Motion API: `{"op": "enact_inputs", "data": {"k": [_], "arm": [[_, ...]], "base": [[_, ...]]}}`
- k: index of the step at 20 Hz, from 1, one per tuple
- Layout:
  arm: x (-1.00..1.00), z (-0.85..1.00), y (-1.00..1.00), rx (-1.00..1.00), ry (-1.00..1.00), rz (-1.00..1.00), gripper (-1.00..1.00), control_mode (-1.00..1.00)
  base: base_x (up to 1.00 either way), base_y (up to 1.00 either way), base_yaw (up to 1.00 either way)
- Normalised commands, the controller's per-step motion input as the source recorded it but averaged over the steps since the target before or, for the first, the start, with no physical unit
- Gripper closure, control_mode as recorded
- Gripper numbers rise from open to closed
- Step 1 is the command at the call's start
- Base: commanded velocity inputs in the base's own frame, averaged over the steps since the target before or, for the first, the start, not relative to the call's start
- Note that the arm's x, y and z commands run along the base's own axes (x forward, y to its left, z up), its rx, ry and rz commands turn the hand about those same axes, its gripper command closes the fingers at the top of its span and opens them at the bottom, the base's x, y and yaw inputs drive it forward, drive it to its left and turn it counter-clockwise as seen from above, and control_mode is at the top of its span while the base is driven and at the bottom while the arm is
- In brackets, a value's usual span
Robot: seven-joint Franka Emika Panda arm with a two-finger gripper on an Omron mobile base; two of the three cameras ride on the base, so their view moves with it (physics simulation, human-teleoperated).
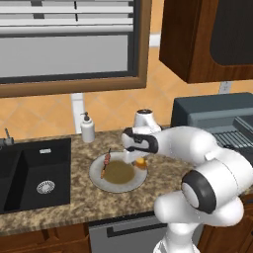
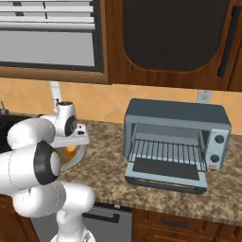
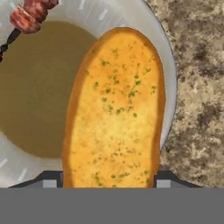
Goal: Pick up the kebab skewer and baguette bread, and place them inside the toaster oven. Close the toaster oven door and start by setting the timer.
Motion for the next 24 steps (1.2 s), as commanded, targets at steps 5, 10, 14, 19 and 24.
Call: {"op": "enact_inputs", "data": {"k": [5,10,14,19,24], "arm": [[-0.8,1.0,-0.71,0.03,0.0,0.0,1.0,-1.0],[-0.84,0.77,-1.0,0.0,-0.06,0.0,1.0,-1.0],[-0.53,0.55,-1.0,0.0,-0.14,0.0,1.0,-1.0],[-0.14,0.34,-1.0,0.0,0.0,-0.04,1.0,-1.0],[0.16,0.4,-1.0,0.0,0.0,-0.08,1.0,-1.0]], "base": [[0.0,0.0,0.0],[0.0,0.0,0.0],[0.0,0.0,0.0],[0.0,0.0,0.0],[0.0,0.0,0.0]]}}
